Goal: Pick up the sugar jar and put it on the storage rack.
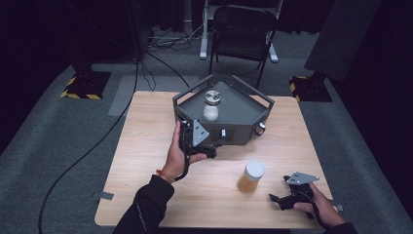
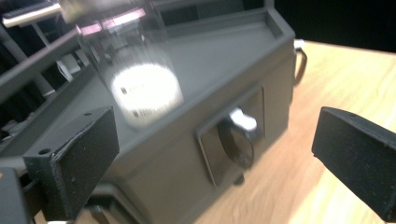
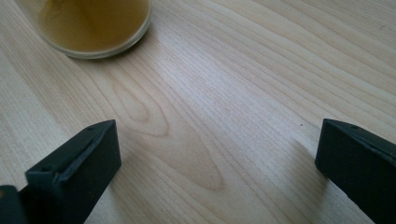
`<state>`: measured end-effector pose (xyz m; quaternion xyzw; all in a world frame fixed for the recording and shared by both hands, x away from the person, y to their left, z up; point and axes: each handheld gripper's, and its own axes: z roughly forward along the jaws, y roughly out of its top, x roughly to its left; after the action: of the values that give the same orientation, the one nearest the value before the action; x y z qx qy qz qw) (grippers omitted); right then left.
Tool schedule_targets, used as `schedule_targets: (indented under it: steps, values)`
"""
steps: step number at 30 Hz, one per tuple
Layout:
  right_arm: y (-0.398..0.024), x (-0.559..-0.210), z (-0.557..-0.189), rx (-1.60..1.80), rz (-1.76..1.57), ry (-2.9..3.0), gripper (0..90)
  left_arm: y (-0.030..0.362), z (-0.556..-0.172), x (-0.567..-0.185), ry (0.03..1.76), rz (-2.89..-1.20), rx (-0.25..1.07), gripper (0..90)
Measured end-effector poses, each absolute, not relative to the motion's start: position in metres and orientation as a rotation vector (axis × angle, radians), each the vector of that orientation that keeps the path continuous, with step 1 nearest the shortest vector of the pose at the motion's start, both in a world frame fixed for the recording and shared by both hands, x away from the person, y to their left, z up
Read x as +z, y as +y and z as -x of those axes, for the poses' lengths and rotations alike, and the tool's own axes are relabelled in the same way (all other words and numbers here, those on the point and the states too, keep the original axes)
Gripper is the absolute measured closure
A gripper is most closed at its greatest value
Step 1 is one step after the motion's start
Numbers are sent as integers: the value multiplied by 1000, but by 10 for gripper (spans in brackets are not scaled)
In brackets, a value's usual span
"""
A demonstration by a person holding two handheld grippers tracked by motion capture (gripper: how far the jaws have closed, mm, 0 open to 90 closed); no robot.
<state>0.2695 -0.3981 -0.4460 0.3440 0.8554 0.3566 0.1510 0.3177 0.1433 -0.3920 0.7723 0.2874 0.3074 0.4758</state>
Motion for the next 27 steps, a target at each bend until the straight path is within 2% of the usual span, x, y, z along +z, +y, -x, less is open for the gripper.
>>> schedule_targets:
  steps: [27]
  values:
    - [-398, -446, -270, 1023, -986, 2458, 0, 161, -289, -415, 641, -2028, 687, 6]
